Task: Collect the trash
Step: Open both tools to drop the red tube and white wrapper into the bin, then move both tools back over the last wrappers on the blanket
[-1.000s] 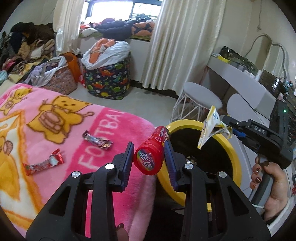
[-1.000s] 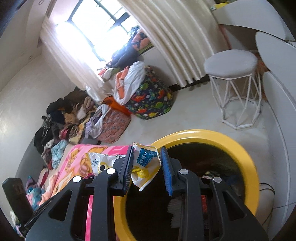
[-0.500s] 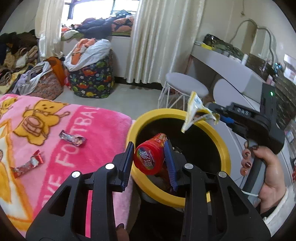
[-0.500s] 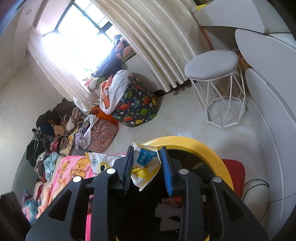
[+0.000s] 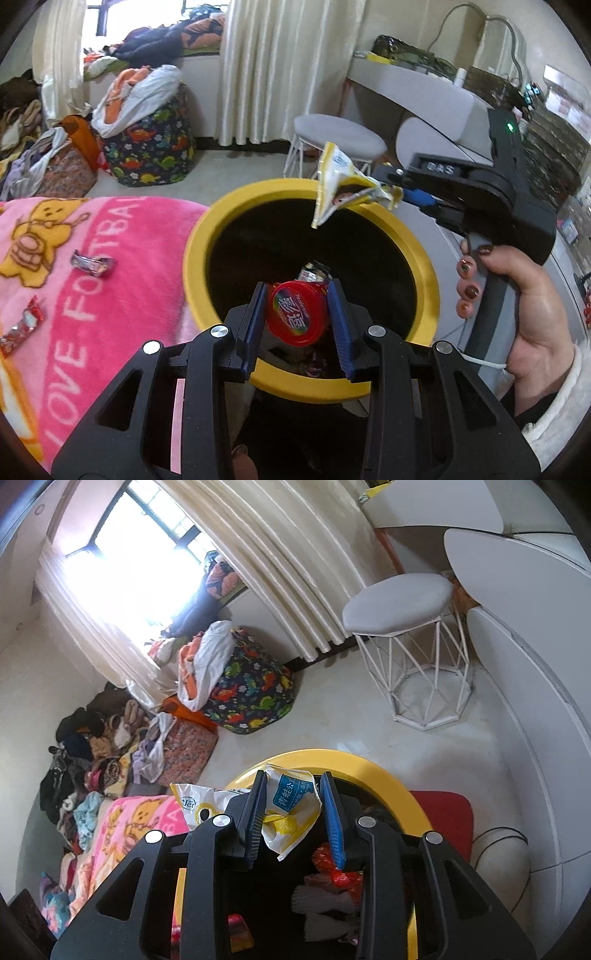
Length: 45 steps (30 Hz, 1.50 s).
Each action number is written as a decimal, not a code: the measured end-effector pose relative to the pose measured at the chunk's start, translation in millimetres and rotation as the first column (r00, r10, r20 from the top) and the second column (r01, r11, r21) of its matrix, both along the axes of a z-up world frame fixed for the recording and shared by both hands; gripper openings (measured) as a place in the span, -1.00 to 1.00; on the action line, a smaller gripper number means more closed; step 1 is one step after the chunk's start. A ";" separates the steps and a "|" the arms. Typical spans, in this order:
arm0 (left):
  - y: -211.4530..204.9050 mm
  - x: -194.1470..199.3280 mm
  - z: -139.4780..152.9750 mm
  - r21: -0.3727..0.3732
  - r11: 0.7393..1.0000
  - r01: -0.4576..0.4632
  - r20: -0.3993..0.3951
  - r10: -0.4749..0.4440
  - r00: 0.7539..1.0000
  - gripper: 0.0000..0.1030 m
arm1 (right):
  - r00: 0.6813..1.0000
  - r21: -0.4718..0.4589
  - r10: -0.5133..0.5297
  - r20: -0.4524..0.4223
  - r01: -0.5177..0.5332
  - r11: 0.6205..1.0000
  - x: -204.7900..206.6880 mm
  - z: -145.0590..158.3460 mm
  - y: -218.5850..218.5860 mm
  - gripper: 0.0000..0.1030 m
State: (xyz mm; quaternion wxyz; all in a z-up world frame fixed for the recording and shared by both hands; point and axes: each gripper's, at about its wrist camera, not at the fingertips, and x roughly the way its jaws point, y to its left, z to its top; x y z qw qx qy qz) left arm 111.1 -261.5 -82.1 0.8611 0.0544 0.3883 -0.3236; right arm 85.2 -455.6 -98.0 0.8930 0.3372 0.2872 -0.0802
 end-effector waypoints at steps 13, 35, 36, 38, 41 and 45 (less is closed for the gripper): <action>-18.6 5.8 -21.1 -0.013 0.999 0.043 -0.058 -0.043 0.997 -0.48 | 0.998 -0.009 -0.027 -0.062 0.027 1.000 2.8 -12.0 -2.5 -0.30; 133.8 48.5 -1.0 -0.075 0.920 -0.386 0.016 0.388 0.922 0.79 | 0.911 -0.149 0.412 0.020 -0.405 0.902 55.8 34.9 121.9 0.15; 140.8 51.0 -0.2 -0.078 0.914 -0.397 0.014 0.400 0.917 0.79 | 0.901 -0.163 0.433 0.014 -0.425 0.890 58.7 36.5 130.1 0.15; 159.3 55.1 1.1 -0.083 0.896 -0.436 0.014 0.439 0.898 0.79 | 0.875 -0.202 0.484 -0.001 -0.474 0.857 67.3 39.8 152.3 0.16; 185.7 59.1 2.2 -0.082 0.870 -0.485 0.023 0.489 0.872 0.79 | 0.838 -0.243 0.545 -0.025 -0.533 0.810 77.0 40.6 180.0 0.16; 225.8 64.1 -0.9 -0.075 0.832 -0.549 0.029 0.552 0.833 0.79 | 0.779 -0.309 0.618 -0.108 -0.617 0.723 100.1 34.9 221.3 0.16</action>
